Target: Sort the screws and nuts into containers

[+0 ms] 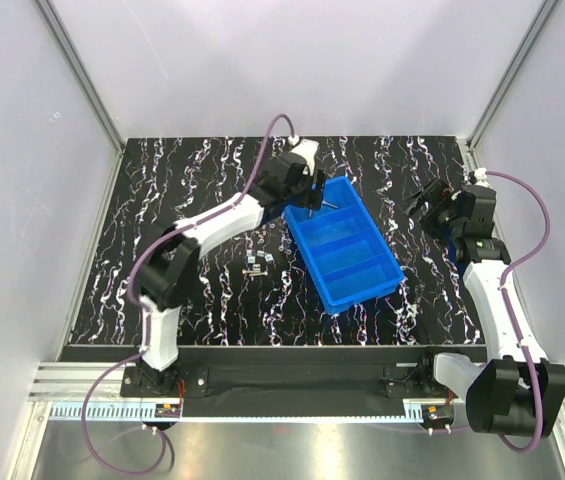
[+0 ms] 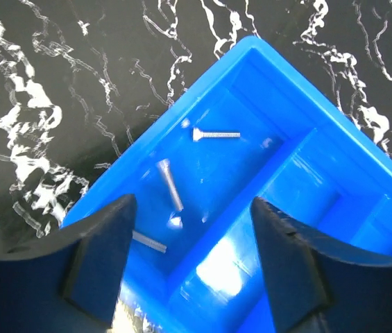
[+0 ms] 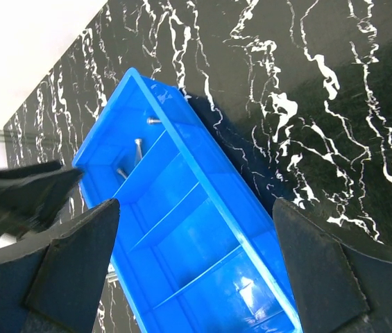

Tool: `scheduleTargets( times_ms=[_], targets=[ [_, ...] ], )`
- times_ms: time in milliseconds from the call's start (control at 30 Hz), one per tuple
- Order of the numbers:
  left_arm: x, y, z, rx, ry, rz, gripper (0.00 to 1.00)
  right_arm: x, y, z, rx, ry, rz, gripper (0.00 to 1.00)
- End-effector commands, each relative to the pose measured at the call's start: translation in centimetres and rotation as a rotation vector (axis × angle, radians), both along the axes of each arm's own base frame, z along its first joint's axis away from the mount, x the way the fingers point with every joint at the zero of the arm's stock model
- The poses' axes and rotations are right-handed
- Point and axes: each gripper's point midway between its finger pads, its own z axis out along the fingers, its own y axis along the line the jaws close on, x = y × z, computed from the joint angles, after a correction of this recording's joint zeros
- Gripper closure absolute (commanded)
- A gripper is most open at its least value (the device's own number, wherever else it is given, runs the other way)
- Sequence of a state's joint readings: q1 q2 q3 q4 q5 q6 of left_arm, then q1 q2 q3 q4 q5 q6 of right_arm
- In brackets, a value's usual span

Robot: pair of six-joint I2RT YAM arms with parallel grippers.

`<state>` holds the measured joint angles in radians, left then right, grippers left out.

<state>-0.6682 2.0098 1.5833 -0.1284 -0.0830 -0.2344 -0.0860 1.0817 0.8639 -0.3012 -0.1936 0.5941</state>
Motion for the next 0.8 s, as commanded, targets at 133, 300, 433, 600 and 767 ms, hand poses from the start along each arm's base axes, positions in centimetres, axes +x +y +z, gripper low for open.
scheduleTargets(
  times_ms=[133,300,433,600,767],
  targets=[
    [-5.8,7.9,10.9,-0.156,-0.094,0.211,0.12,0.1,0.9,2.4,0.0,-0.077,0.056,0.0],
    [-11.0,12.8,3.5,-0.113,0.067,0.237,0.1,-0.1,1.0,1.8,0.008,-0.071,0.06,0.0],
    [-12.7,15.7,-0.4,-0.062,0.152,0.33,0.13,-0.2,1.2,1.4,0.017,-0.063,0.066,0.0],
    [-14.5,14.6,-3.0,-0.07,0.169,0.214,0.17,-0.3,1.3,1.2,0.023,-0.058,0.07,0.0],
    [-15.6,11.9,-4.7,-0.002,0.181,0.132,0.19,-0.3,1.3,0.9,0.026,-0.048,0.068,0.0]
  ],
)
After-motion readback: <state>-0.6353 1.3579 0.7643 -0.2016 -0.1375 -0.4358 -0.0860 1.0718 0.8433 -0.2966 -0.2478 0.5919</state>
